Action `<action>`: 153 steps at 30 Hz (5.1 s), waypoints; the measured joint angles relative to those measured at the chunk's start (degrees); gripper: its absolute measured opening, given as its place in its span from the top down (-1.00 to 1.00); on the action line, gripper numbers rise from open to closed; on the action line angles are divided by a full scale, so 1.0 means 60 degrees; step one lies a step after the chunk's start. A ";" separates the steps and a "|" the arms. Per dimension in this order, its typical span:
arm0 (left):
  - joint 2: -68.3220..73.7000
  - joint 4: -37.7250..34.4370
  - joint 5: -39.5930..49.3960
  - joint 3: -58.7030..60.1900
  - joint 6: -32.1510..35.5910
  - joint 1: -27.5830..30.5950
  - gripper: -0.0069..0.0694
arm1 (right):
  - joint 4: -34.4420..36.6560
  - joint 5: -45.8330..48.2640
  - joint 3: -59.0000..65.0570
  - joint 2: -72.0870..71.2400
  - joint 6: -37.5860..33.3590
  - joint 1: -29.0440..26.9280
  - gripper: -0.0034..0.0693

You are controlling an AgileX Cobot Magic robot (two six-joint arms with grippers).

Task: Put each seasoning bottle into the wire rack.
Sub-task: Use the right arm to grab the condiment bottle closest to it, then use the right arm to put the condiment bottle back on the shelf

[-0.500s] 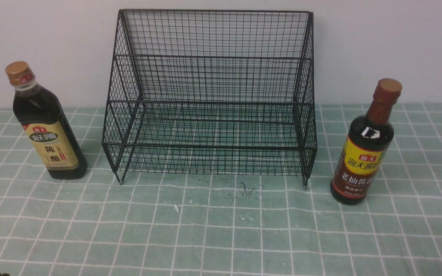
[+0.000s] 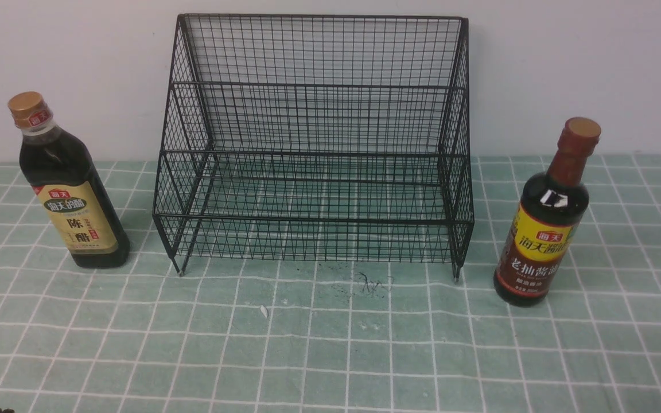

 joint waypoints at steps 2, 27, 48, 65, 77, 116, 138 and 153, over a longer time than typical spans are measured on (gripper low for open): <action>0.0000 0.0000 0.0000 0.0000 0.0000 0.0000 0.83 | 0.0000 0.0000 0.0000 0.0000 0.0000 0.0000 0.95; 0.0000 0.0000 0.0000 0.0000 0.0000 0.0000 0.83 | 0.1142 -0.1854 0.0062 0.0000 0.0565 0.0000 0.95; 0.0000 0.0000 0.0000 0.0000 0.0000 0.0000 0.83 | 0.1352 -0.3907 -0.2263 0.0787 0.1755 0.0000 0.95; 0.0000 0.0000 0.0000 0.0000 0.0000 0.0000 0.83 | -0.0416 -0.2885 -0.7106 0.7961 0.1763 0.0634 0.12; 0.0000 0.0000 0.0000 0.0000 0.0000 0.0000 0.83 | -0.1374 -0.3538 -0.7849 1.1119 0.1394 0.1732 -0.37; 0.0000 0.0000 0.0000 0.0000 0.0000 0.0000 0.83 | -0.2042 -0.3378 -0.7877 1.3531 0.0702 0.1346 0.16; 0.0000 0.0000 0.0000 0.0000 0.0000 0.0000 0.83 | -0.1534 -0.1094 -1.3204 1.3301 0.0875 0.3424 0.17; 0.0000 0.0000 0.0000 0.0000 0.0000 0.0000 0.83 | -0.1545 -0.0737 -1.6007 1.7073 0.0878 0.3655 0.17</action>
